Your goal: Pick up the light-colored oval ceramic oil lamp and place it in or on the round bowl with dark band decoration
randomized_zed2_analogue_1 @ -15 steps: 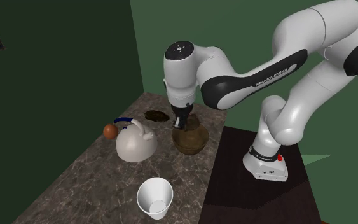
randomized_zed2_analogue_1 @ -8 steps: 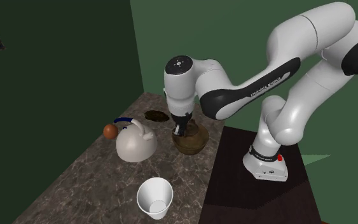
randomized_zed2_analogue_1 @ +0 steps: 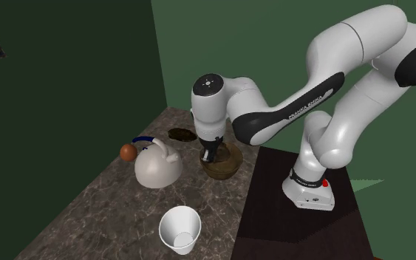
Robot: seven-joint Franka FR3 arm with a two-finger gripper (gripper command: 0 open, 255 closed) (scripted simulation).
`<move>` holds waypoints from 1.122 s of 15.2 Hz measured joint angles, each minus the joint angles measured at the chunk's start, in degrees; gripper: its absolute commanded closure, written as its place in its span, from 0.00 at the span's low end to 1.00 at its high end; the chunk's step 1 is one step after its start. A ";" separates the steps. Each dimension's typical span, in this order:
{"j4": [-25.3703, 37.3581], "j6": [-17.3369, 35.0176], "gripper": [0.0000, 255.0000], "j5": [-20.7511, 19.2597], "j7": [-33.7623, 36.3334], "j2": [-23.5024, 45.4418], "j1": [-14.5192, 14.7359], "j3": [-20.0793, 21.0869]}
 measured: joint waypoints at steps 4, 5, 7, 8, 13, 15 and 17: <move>-0.02 0.04 0.00 0.00 0.01 0.01 0.00 0.01; -0.02 0.04 0.00 -0.01 0.01 0.00 0.00 0.01; -0.02 0.04 0.00 -0.01 0.01 0.00 0.00 0.01; -0.02 0.04 0.00 -0.01 0.01 0.00 0.00 0.01; 4.84 -5.80 0.00 0.78 -0.58 -1.10 0.44 0.21; 6.00 -6.99 0.00 0.89 -0.55 -1.07 0.52 0.34; 6.25 -7.29 0.00 0.93 -0.50 -1.07 0.55 0.40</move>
